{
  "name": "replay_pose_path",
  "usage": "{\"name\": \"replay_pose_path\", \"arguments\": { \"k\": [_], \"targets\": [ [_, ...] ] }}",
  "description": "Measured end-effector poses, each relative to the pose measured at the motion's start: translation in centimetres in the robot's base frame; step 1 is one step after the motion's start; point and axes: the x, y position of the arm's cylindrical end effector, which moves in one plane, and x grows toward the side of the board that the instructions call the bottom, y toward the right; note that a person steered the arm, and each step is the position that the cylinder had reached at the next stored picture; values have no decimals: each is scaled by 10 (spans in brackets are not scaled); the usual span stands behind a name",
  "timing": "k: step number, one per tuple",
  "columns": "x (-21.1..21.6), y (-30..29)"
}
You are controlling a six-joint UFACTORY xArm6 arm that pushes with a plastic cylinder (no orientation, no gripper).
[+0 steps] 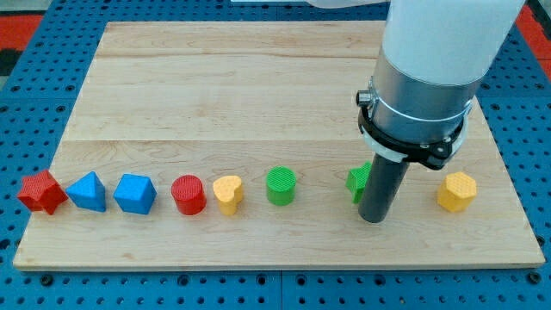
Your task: Move the green star left and down a bit
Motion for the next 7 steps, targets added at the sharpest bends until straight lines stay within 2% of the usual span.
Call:
{"name": "replay_pose_path", "arguments": {
  "k": [4,5,6,7],
  "targets": [
    [5,-2],
    [4,9],
    [-3,46],
    [-13,48]
  ]
}}
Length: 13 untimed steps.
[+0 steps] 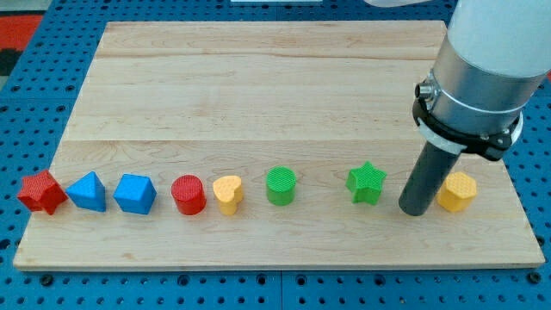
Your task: Move the green star left and down a bit
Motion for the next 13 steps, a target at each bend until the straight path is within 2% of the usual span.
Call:
{"name": "replay_pose_path", "arguments": {
  "k": [1,2,6,9,10,12,13],
  "targets": [
    [-30,16],
    [-54,5],
    [-70,-56],
    [-70,-70],
    [-56,-82],
    [-48,-48],
    [-48,-49]
  ]
}}
